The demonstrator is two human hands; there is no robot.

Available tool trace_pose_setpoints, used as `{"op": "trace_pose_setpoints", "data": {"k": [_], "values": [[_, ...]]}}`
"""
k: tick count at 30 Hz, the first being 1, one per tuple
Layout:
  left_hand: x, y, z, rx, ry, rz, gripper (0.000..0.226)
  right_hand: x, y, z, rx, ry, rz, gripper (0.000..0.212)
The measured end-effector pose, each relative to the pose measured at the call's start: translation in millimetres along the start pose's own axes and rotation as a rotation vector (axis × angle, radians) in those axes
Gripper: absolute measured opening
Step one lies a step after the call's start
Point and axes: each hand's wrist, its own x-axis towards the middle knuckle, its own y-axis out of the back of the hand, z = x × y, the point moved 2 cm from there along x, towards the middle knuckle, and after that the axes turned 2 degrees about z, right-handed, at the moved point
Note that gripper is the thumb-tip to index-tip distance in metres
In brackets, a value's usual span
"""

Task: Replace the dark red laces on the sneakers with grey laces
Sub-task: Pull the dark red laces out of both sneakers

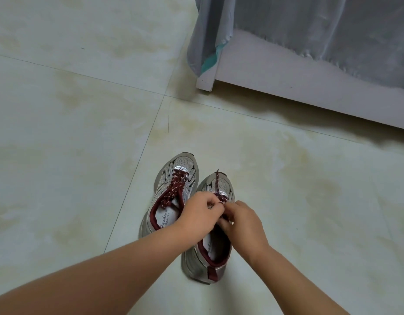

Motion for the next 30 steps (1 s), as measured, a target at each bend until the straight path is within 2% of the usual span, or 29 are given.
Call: {"op": "trace_pose_setpoints", "data": {"k": [6,10,13,15,17,19,21,23,25,27,28,30], "values": [[2.8,17.2,-6.6,-0.216,0.135,0.000,0.027,5.0,5.7,-1.9,0.599,-0.303,0.050,0.018],[5.5,20.0,-9.3,-0.262,0.160,0.010,0.027,6.9,10.0,-4.8,0.629,-0.317,0.109,0.016],[6.3,24.1,-5.7,-0.338,0.173,-0.023,0.018,6.5,15.6,-2.4,0.756,-0.417,0.094,0.019],[11.1,34.5,-0.6,-0.361,0.193,0.047,0.011,6.3,17.9,2.9,0.844,-0.514,0.090,0.017],[18.5,50.5,3.9,-0.342,0.182,0.248,0.009,6.7,18.6,12.0,0.886,-0.614,0.160,0.016],[23.0,64.3,9.2,-0.205,0.080,0.400,0.010,7.7,21.0,22.9,0.797,-0.677,0.287,0.017],[25.1,68.8,8.6,0.146,-0.008,0.393,0.013,8.8,27.2,30.8,0.594,-0.661,0.377,0.023],[17.9,65.9,1.5,0.534,-0.024,0.339,0.023,10.0,34.2,33.3,0.374,-0.602,0.381,0.032],[11.4,56.7,-6.3,0.858,-0.174,0.348,0.032,11.8,36.7,29.2,0.109,-0.532,0.274,0.040],[4.7,48.6,-5.9,0.968,-0.338,0.317,0.034,14.0,33.2,18.4,-0.135,-0.443,0.098,0.042],[2.2,43.8,-5.8,0.981,-0.367,0.221,0.028,14.3,30.4,11.3,-0.198,-0.387,0.042,0.040],[0.2,34.4,-10.6,0.960,-0.360,0.013,0.019,14.5,23.1,-4.9,-0.225,-0.215,0.031,0.033]]}}
